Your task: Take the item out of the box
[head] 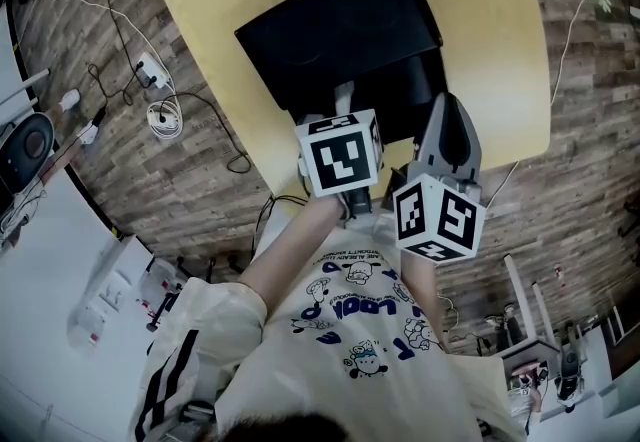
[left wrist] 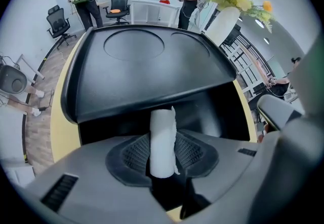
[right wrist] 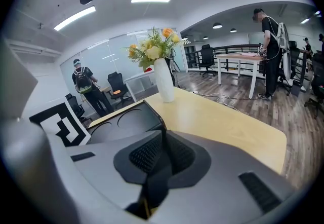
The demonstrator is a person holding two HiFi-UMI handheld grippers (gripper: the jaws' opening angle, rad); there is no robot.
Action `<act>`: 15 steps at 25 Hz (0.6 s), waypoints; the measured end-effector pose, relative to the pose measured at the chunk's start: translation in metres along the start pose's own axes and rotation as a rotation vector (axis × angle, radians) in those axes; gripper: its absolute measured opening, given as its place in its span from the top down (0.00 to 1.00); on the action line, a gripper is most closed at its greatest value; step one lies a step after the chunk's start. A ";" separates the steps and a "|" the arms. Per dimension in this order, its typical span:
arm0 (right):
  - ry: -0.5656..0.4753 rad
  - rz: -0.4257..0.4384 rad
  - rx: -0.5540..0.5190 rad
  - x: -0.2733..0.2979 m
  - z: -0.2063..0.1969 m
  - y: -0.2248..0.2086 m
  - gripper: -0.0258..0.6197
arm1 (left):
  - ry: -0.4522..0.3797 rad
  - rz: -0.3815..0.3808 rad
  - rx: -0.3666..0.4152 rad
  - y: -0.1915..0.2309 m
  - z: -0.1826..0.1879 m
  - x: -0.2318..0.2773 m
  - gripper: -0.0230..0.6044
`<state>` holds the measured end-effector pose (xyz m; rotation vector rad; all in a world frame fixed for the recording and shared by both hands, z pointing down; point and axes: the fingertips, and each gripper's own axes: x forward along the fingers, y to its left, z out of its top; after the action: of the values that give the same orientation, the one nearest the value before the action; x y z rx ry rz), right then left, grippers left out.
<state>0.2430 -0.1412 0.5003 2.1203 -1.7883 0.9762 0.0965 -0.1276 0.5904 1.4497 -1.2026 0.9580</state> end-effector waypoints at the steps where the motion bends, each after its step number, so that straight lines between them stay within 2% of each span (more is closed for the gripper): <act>1: 0.001 0.001 0.001 0.000 -0.001 0.001 0.89 | 0.001 -0.003 -0.004 0.000 0.000 0.000 0.74; 8: 0.008 0.003 0.002 0.000 -0.004 0.007 0.89 | 0.037 -0.083 -0.035 -0.003 -0.004 0.000 0.74; 15: -0.007 -0.004 0.000 -0.004 -0.001 0.009 0.89 | 0.032 -0.122 -0.043 -0.008 -0.006 -0.012 0.74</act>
<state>0.2338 -0.1396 0.4963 2.1287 -1.7861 0.9689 0.1019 -0.1195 0.5789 1.4513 -1.0924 0.8645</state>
